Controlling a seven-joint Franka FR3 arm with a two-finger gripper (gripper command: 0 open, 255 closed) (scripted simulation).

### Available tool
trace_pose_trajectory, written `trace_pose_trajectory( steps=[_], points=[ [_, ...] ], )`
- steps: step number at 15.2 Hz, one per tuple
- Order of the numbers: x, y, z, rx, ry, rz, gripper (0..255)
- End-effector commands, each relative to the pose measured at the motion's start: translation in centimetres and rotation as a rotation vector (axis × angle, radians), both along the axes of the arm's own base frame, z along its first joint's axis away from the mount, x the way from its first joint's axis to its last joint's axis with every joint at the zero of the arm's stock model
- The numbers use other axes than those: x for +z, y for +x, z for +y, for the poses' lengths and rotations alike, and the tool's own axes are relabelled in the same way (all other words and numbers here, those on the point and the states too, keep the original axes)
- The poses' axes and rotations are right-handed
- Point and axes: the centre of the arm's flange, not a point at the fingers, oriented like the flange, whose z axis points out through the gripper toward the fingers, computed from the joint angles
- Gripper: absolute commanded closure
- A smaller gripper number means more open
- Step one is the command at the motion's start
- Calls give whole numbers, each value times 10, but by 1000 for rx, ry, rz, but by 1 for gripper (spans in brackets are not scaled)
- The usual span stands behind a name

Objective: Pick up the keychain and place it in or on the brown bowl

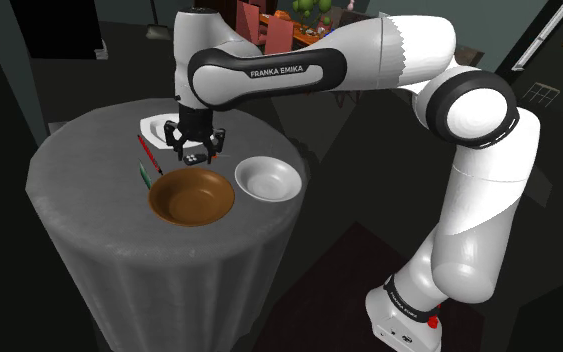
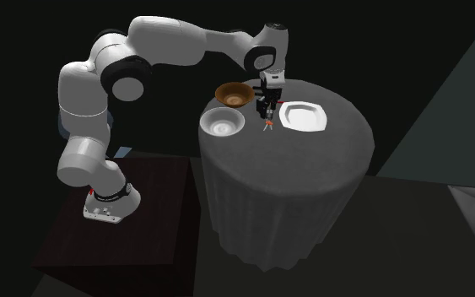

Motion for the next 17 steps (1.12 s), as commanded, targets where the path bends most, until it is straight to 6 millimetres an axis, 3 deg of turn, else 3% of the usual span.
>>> trace_pose_trajectory(
  steps=[1,8,17],
  points=[
    [0,0,0,0,0,0,255],
    [0,0,0,0,0,0,255],
    [47,0,0,0,0,0,255]
  ],
)
